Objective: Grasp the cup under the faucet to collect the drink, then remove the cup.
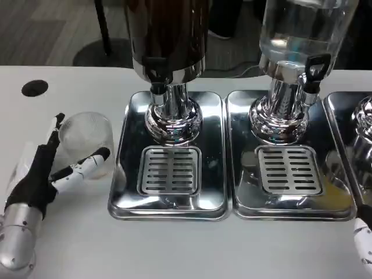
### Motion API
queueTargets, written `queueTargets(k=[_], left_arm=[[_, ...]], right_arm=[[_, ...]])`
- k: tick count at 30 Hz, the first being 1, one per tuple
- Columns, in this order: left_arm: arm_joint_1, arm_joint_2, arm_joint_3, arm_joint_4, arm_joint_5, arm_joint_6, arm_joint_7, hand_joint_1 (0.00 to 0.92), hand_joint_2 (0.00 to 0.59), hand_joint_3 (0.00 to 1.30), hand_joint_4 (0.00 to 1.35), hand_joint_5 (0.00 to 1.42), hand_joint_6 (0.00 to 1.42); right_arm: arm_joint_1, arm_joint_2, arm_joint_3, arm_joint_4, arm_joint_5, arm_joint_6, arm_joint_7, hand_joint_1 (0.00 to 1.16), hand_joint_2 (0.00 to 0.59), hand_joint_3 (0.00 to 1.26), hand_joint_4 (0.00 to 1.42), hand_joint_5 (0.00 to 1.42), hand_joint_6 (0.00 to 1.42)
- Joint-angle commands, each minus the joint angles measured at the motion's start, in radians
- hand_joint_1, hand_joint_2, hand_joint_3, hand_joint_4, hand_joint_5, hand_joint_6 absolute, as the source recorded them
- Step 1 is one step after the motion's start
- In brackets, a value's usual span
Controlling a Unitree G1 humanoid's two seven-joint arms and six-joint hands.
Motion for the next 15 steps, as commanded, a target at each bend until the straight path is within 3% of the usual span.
queueTargets(k=[1,5,15], left_arm=[[-0.022,-0.007,-0.009,0.008,0.004,0.009,0.009,0.515,0.146,0.00,0.00,0.07,0.10],[-0.022,-0.008,-0.011,0.011,0.003,0.007,0.009,0.494,0.152,0.01,0.02,0.08,0.11],[-0.016,-0.006,-0.011,0.010,0.000,0.005,0.017,0.450,0.156,0.20,0.13,0.12,0.13]], right_arm=[[0.008,0.006,-0.013,-0.009,0.007,-0.014,-0.001,0.39,0.557,0.18,0.05,0.00,0.00],[0.008,0.007,-0.015,-0.010,0.008,-0.015,-0.001,0.39,0.553,0.18,0.05,0.00,0.00],[0.009,0.007,-0.018,-0.007,0.012,-0.016,-0.001,0.40,0.554,0.18,0.05,0.00,0.00]])
